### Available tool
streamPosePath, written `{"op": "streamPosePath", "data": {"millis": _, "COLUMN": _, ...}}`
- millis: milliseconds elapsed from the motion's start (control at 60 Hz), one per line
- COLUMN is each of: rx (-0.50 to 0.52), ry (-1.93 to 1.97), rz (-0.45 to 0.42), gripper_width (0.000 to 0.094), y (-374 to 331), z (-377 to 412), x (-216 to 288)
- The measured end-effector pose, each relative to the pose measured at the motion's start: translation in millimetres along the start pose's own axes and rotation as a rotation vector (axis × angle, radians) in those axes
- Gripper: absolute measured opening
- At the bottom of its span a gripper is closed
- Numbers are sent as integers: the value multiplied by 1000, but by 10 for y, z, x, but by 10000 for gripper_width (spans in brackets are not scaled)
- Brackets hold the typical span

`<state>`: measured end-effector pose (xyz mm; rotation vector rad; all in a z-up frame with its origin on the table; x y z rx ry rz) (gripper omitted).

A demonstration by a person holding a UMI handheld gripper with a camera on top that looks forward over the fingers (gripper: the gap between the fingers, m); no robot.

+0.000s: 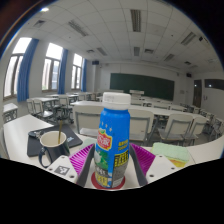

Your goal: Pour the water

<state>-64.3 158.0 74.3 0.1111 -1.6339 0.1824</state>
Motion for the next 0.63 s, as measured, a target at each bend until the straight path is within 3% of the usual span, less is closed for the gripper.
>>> {"op": "streamPosePath", "data": {"millis": 33, "rx": -7, "ry": -16, "rz": 20, "gripper_width": 870, "y": -1, "z": -47, "x": 4}}
{"op": "streamPosePath", "data": {"millis": 83, "rx": -28, "ry": -24, "rz": -4, "gripper_width": 821, "y": -121, "z": -104, "x": 111}}
{"op": "streamPosePath", "data": {"millis": 300, "rx": -54, "ry": 33, "rz": -32, "gripper_width": 858, "y": -916, "z": -19, "x": 325}}
{"op": "streamPosePath", "data": {"millis": 467, "rx": -68, "ry": 126, "rz": -90, "gripper_width": 842, "y": -1652, "z": 139, "x": 222}}
{"op": "streamPosePath", "data": {"millis": 633, "rx": -40, "ry": 173, "rz": -126, "gripper_width": 841, "y": -1928, "z": 305, "x": 25}}
Point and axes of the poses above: the point between the fingertips, and its own axes, seen from behind it with the camera up: z to the left, x up, y forward, the way the camera looks, the point moved 1 cm from there along -y, backward, against the way the camera looks, and after that the axes turned 12 degrees about -z, right-handed, at the moved point
